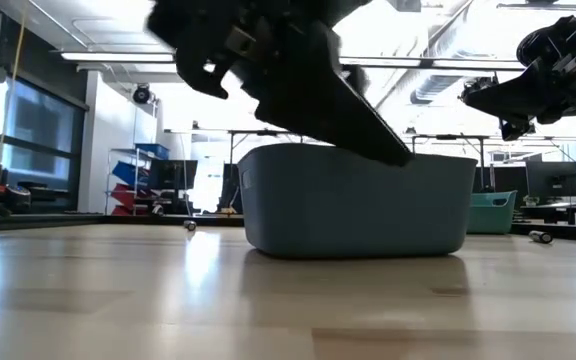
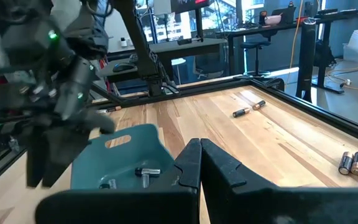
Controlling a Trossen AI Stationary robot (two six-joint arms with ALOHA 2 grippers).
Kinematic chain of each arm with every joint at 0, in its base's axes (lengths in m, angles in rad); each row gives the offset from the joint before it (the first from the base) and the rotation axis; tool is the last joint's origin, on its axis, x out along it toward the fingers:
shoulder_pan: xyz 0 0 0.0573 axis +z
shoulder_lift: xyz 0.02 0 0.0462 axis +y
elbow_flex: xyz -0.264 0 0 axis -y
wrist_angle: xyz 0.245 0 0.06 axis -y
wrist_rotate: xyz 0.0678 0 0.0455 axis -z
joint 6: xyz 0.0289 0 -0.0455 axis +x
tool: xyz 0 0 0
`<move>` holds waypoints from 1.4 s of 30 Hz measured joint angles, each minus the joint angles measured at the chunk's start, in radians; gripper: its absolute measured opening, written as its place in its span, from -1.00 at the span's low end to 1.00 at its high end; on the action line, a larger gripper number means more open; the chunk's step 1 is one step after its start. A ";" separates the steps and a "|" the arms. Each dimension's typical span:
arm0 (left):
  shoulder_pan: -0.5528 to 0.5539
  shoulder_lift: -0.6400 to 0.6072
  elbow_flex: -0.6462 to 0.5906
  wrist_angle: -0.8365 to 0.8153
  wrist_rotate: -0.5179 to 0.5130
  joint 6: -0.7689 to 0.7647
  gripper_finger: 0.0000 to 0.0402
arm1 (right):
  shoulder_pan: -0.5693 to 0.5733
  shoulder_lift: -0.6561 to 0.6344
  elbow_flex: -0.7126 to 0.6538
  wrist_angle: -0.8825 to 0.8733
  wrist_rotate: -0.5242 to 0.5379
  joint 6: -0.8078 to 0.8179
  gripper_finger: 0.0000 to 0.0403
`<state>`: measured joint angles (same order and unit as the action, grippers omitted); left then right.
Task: Sort batteries
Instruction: Put the black battery into the blue bin
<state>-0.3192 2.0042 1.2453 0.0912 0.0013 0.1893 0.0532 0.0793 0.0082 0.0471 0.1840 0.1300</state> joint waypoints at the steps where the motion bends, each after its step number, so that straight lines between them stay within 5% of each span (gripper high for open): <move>1: -0.006 -0.025 -0.050 0.069 -0.035 -0.035 -0.43 | 0.000 -0.001 0.000 0.000 0.000 0.000 -1.00; 6: -0.057 -0.140 -0.277 0.332 -0.229 -0.207 -0.62 | 0.000 -0.001 0.000 0.000 0.000 -0.011 -1.00; 12: -0.114 -0.235 -0.400 0.439 -0.428 -0.260 -0.73 | -0.003 -0.002 0.000 0.039 0.051 -0.017 -1.00; 17: -0.129 -0.255 -0.410 0.433 -0.475 -0.258 -0.77 | -0.002 0.004 0.000 0.126 0.055 0.252 -1.00; 21: -0.129 -0.255 -0.409 0.428 -0.476 -0.258 -0.77 | -0.003 0.005 0.002 0.172 0.202 0.362 -1.00; 27: -0.119 -0.255 -0.409 0.431 -0.481 -0.240 -0.77 | 0.057 0.056 0.093 0.170 -0.046 0.410 -1.00; 33: -0.110 -0.255 -0.409 0.431 -0.484 -0.238 -0.77 | 0.251 0.334 0.336 -0.165 0.009 0.417 -1.00; 42: -0.110 -0.255 -0.409 0.430 -0.485 -0.238 -0.77 | 0.548 0.926 0.790 -0.799 0.013 0.721 -1.00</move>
<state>-0.4294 1.7493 0.8360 0.5213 -0.4835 -0.0486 0.6016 1.0052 0.7982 -0.7521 0.1973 0.8506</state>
